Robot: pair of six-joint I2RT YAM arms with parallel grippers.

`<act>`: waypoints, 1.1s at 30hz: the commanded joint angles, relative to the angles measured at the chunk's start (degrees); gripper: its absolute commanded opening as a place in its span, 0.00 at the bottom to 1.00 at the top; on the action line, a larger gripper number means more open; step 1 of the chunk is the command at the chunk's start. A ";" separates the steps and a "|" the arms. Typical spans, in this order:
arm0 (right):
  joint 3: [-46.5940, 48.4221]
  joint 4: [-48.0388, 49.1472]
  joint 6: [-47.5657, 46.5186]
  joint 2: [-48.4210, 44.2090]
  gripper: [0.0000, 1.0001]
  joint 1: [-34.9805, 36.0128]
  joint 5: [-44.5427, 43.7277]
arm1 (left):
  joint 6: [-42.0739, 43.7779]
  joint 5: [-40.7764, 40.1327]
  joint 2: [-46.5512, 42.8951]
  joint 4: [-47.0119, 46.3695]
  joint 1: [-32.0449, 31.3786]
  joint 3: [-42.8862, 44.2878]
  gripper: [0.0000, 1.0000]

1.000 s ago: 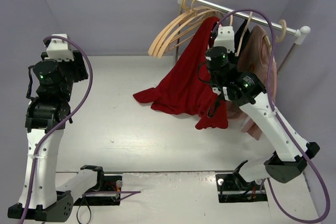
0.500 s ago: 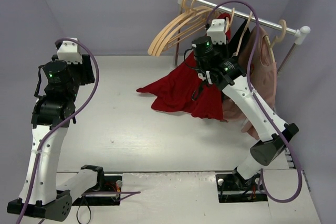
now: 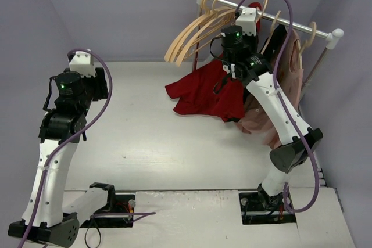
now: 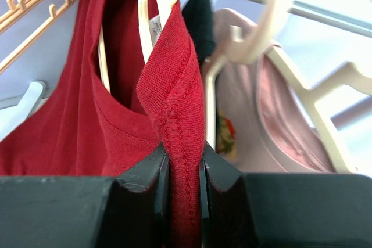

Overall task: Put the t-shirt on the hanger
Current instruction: Place the hanger at the clothesline.

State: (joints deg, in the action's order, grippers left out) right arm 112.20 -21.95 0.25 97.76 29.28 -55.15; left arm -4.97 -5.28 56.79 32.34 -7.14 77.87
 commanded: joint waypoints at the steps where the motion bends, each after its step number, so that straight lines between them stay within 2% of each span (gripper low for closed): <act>1: 2.93 8.23 0.93 1.57 0.00 -0.87 1.04 | -1.62 0.79 -2.17 -0.66 -0.42 -0.77 0.52; 11: 2.39 9.03 4.27 5.32 0.00 -0.97 5.45 | -1.88 1.58 -4.31 1.10 -0.42 -3.33 0.52; 13: 1.83 9.14 4.75 5.48 0.03 -0.95 7.30 | -1.88 1.58 -4.69 1.34 -0.44 -3.63 0.52; 16: 0.74 9.60 5.59 4.61 0.20 -0.78 9.87 | -1.68 1.56 -4.98 1.78 -0.71 -3.59 0.53; 17: 0.35 9.80 5.77 4.13 0.31 -0.71 11.20 | -1.58 1.43 -5.13 1.95 -0.79 -3.46 0.54; 18: -0.13 10.02 6.00 3.50 0.47 -0.71 13.10 | -1.42 1.19 -5.24 2.30 -0.86 -3.20 0.57; 19: -0.59 10.15 6.40 2.31 0.56 -0.71 14.41 | -1.35 1.06 -5.39 2.45 -0.88 -2.87 0.59; 20: -1.29 10.37 6.60 0.17 0.66 -0.71 16.25 | -1.31 1.06 -5.48 2.74 -0.97 -2.39 0.66; 22: -2.85 10.63 6.37 -2.75 0.79 -0.71 19.37 | -1.18 1.07 -5.94 3.16 -1.21 -1.35 0.71; 25: -5.83 10.81 5.70 -8.75 0.97 -0.71 22.31 | -1.16 1.15 -6.63 3.58 -1.49 -0.15 0.75; 27: -9.13 11.44 5.07 -16.24 1.00 -0.79 24.74 | -1.09 1.15 -7.10 4.27 -1.80 1.24 0.76; 29: -12.23 12.39 4.38 -18.87 1.00 -0.80 25.30 | -0.85 0.92 -7.46 4.69 -1.98 1.77 0.76; 33: -22.46 14.48 0.59 -33.95 1.00 -0.84 27.90 | 0.10 -0.30 -9.16 5.76 -2.40 2.28 0.76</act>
State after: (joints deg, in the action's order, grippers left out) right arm 95.79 -13.31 4.08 75.98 28.73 -29.80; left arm -5.96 -4.41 49.16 38.91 -8.99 77.32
